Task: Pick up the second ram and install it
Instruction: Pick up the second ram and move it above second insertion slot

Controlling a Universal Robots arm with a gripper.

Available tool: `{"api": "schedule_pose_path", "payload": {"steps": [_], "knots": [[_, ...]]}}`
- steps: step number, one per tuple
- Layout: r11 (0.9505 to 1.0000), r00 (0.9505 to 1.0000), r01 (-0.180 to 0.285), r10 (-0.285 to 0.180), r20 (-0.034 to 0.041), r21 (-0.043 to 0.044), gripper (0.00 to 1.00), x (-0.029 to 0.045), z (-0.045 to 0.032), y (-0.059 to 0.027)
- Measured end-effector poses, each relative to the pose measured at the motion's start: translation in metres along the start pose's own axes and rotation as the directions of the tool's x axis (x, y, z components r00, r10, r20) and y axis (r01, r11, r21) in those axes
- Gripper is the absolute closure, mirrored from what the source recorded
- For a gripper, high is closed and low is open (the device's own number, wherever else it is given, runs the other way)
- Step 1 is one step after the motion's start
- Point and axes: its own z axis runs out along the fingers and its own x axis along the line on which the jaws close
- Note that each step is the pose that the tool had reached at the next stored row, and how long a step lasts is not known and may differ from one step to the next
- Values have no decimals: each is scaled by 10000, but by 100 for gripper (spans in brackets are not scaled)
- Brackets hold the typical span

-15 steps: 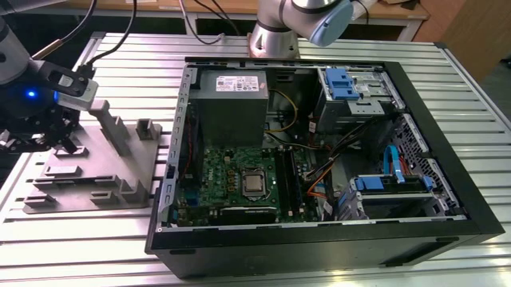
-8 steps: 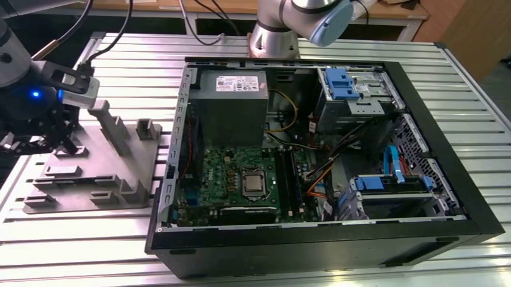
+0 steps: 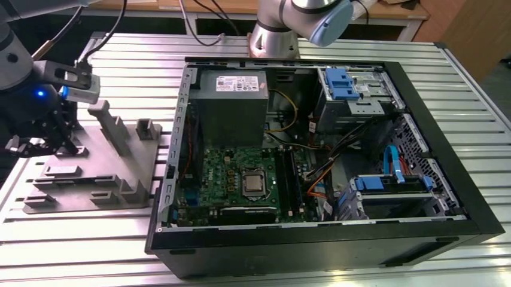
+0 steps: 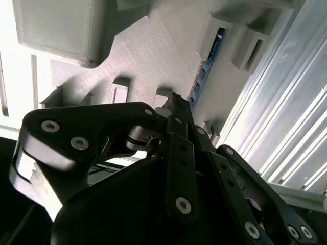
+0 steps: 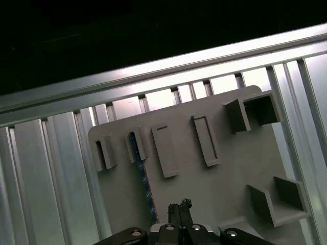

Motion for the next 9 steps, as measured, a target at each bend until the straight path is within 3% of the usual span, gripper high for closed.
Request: {"api": "schedule_pose_path", "payload": {"steps": [4, 9], "knots": [[9973, 9973, 735, -735, -36, -19, 90, 0, 17, -1], [9877, 9877, 1563, -1564, -84, -44, 90, 1, 34, -1]]}}
